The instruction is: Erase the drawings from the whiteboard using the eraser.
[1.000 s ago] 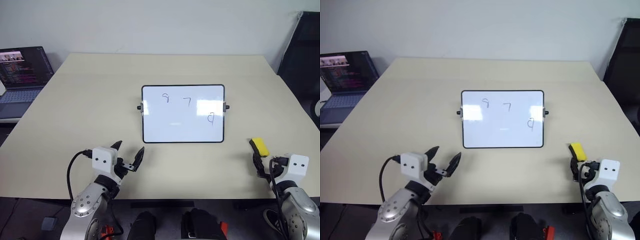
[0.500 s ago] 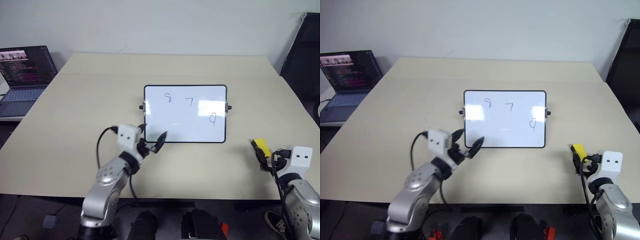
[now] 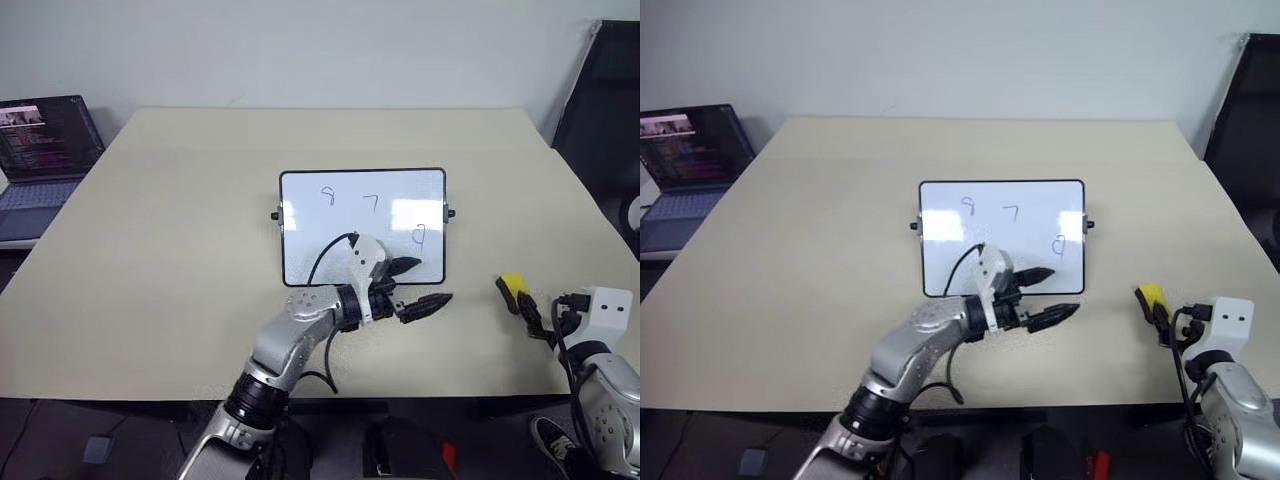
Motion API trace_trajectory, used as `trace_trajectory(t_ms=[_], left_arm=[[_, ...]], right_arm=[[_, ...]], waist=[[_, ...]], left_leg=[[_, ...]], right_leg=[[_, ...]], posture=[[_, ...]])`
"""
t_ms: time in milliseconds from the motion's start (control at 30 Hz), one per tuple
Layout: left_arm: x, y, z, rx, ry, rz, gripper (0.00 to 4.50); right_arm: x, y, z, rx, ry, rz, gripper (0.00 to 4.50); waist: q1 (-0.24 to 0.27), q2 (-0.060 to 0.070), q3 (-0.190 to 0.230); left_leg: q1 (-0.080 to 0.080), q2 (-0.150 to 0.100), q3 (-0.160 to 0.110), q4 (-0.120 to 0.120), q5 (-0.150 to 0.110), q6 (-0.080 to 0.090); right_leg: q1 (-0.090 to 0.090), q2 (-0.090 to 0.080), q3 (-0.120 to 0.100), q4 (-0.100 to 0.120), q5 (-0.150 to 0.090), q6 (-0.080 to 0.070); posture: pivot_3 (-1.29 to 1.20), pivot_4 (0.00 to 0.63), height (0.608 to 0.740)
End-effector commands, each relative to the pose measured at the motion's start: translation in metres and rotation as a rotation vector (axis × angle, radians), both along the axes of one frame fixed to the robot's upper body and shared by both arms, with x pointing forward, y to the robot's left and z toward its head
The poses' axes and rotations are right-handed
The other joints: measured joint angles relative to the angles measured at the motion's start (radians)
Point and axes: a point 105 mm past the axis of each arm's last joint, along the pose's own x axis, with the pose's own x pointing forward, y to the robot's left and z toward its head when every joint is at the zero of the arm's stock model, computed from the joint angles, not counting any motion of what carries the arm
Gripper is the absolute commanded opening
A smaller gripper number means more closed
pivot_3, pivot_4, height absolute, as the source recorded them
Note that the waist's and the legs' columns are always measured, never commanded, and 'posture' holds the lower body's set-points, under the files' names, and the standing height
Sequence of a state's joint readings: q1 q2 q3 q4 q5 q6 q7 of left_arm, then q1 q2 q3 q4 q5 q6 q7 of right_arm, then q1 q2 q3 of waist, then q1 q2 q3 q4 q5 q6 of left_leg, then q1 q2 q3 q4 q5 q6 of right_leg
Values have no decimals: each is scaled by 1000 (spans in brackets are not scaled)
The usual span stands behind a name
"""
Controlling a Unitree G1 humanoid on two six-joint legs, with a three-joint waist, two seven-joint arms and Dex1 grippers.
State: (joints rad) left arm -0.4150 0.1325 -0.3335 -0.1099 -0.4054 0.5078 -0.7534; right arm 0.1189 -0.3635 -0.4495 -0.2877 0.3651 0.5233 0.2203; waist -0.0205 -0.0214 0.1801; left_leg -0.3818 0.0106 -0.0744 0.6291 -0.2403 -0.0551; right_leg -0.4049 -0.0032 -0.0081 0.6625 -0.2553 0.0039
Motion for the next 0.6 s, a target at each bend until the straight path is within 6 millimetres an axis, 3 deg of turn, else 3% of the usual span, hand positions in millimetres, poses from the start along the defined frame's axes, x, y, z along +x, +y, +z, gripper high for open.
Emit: trace_trajectory(t_ms=[33,267,600], left_arm=[[-7,14,15,-5,-45,-79,4500],[1,40,6,115,-119,-56,4500],[9,37,4,150,-216,-27,4500]], right_arm=[[5,-2,15,-12,-61,20,4486],[19,7,11,27,-46,102,4486],[32,23,4,64,8,197,4486]], waist=[[-7,0,0],[-8,1,0],[-8,1,0]], left_leg=[[0,0,0,0,0,0],[1,0,0,0,0,0],[1,0,0,0,0,0]], right_leg=[[0,0,0,0,0,0],[0,0,1,0,0,0],[0,0,1,0,0,0]], posture=[[0,150,740],[0,150,740],[0,150,740]])
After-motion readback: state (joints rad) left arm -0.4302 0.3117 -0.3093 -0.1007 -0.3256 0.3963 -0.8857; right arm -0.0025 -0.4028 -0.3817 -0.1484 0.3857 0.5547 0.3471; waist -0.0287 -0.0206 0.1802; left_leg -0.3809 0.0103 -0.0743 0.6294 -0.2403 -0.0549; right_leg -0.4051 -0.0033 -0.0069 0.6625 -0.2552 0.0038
